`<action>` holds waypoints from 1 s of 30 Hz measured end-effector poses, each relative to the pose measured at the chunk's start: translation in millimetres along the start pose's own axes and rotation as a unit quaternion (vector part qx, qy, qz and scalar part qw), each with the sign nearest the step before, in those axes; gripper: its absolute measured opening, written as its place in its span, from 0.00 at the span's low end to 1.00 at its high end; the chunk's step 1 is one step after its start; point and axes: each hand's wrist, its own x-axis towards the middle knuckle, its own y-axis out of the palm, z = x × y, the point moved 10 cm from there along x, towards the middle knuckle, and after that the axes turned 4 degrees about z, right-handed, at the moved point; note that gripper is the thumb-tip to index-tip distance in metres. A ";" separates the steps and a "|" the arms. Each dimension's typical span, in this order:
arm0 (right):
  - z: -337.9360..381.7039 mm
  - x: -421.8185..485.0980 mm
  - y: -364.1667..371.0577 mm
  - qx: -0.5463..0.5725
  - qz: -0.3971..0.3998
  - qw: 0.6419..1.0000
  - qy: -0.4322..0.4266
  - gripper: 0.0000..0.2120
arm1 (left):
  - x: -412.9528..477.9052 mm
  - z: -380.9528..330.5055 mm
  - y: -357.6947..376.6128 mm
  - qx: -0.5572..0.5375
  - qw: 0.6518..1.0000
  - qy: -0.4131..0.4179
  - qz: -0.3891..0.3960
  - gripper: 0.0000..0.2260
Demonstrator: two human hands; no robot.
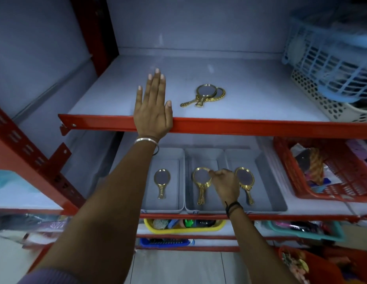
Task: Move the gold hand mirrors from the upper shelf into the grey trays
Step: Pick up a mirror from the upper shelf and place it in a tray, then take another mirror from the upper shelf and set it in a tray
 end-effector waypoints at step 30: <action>233.2 58.1 -26.1 0.093 0.118 0.987 -0.065 0.06 | 6.0 42.0 -6.6 0.003 0.999 -0.025 0.046 0.30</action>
